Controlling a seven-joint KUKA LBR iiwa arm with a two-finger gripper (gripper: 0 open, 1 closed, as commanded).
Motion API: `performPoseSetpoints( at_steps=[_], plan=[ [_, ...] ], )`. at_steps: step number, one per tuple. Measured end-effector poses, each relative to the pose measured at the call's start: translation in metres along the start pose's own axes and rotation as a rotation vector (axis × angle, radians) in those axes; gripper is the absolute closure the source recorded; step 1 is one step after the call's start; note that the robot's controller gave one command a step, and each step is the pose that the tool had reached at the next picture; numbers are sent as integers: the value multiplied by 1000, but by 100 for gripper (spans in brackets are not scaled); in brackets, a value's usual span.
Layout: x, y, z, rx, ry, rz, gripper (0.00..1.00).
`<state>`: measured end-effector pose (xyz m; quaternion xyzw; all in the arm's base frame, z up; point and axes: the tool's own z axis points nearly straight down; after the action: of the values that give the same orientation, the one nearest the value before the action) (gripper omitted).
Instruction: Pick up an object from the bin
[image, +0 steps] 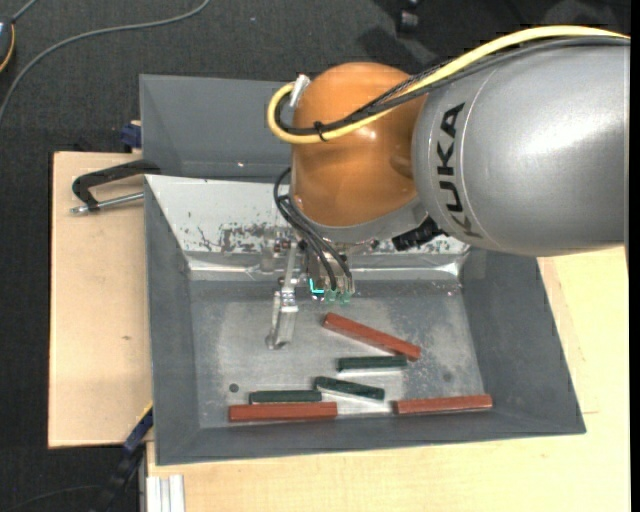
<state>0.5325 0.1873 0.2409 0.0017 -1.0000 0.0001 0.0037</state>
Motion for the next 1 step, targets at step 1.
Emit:
performPoseSetpoints(
  at_steps=[1],
  plan=[
    [15, -89, 140, 3, 1, -9, 0]
  ],
)
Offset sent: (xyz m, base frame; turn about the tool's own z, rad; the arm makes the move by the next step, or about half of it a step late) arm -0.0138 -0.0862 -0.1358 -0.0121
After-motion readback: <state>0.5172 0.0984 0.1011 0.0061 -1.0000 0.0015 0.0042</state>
